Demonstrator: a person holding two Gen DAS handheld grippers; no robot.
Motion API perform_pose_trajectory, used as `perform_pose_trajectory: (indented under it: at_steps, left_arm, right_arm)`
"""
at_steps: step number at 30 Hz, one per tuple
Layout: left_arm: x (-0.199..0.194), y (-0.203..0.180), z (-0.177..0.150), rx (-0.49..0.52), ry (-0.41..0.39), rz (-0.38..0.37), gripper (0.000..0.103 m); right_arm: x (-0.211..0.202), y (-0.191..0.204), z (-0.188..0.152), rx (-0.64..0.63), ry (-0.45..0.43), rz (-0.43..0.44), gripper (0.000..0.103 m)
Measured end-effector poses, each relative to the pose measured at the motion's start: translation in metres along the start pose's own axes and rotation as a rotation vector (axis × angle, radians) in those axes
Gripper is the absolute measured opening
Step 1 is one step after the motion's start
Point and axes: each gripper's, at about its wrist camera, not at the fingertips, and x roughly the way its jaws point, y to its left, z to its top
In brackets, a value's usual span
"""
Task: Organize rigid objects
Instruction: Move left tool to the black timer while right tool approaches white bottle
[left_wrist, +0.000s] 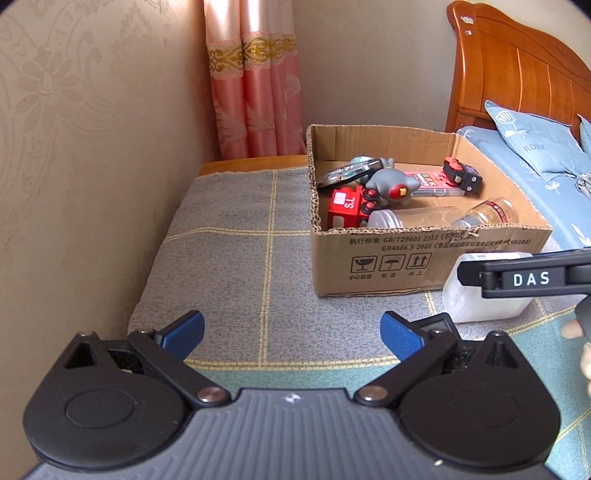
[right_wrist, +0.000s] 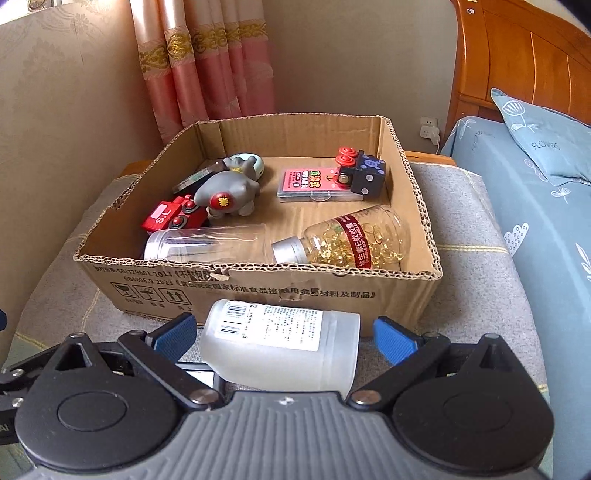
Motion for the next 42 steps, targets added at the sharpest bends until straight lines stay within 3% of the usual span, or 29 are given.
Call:
perform_pose_trajectory:
  at_steps: [13,18,26,33,42]
  left_arm:
    - [0.013,-0.031,-0.003,0.05,0.037,-0.124,0.101]
    - [0.028,-0.054,-0.005,0.103,0.102,-0.156,0.101]
    - [0.043,-0.077,-0.013,0.158,0.131,-0.203,0.101]
    - [0.054,-0.084,-0.021,0.197,0.163,-0.212,0.101]
    - [0.046,-0.051,-0.027,0.182,0.162,-0.157,0.101]
  right_arm:
    - [-0.025,-0.049,-0.03,0.085,0.013,-0.041,0.103]
    - [-0.024,-0.051,-0.047,0.005,0.028,-0.086,0.103]
    - [-0.017,-0.058,-0.067,-0.08,0.063,-0.11,0.103]
    - [-0.014,-0.066,-0.074,-0.059,0.071,-0.092,0.103]
    - [-0.015,-0.066,-0.075,-0.065,0.06,-0.088,0.103]
